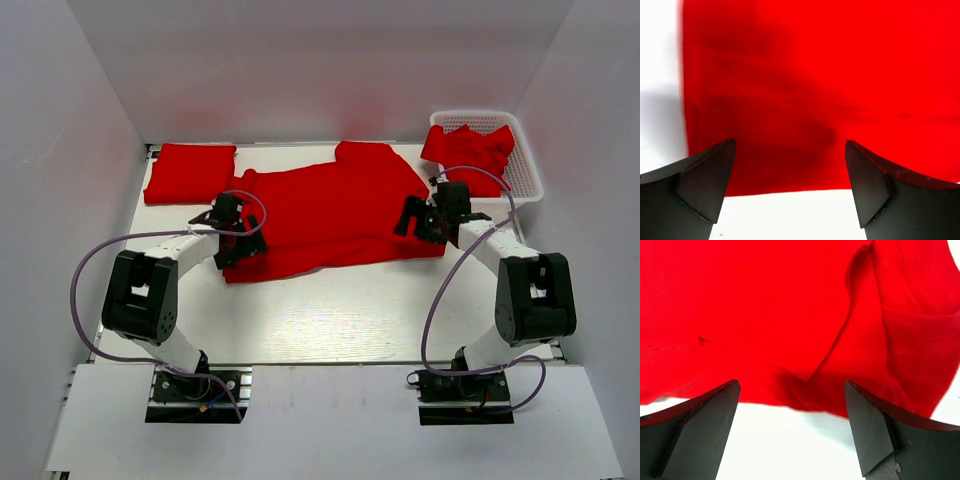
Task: Fold and stack the t-shirts
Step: Fold the flattened tshirt in 1/3 of the way
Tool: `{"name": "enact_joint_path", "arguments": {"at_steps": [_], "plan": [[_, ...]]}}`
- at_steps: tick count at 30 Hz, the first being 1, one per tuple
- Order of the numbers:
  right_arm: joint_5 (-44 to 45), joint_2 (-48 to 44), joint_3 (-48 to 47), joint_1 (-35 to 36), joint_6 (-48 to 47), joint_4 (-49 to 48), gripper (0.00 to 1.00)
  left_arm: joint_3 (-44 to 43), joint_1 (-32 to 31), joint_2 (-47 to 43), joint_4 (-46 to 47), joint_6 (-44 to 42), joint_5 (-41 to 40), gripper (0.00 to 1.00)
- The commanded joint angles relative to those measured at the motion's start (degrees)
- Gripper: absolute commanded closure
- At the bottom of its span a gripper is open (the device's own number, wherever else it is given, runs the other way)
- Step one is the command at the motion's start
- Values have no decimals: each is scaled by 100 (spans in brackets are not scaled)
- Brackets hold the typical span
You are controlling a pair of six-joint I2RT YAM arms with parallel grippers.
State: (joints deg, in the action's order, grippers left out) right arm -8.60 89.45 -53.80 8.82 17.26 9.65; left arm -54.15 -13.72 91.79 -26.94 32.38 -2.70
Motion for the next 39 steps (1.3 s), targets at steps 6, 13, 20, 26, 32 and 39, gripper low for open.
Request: {"name": "enact_joint_path", "arguments": {"at_steps": [6,13,20,26,32,39], "plan": [[-326,696,396,-346,542,-1077,10,633,-35,85,611,-109,463,0],[59,214,1711,-557,954,-993,10,992,-35,-20,314,-109,577,0],[816,-2693,3495,-521,2035,378,10,2030,-35,-1232,-661,276,402,0],[1045,-5200,3579,-513,2107,1961,10,2462,-87,-2567,-1102,409,1139,0],[-26,-5034,3262,-478,1475,1698,10,1813,-87,-3606,-1033,409,430,0],[-660,-4964,2708,-425,947,1873,10,1101,-87,-3449,-400,330,-64,0]]}}
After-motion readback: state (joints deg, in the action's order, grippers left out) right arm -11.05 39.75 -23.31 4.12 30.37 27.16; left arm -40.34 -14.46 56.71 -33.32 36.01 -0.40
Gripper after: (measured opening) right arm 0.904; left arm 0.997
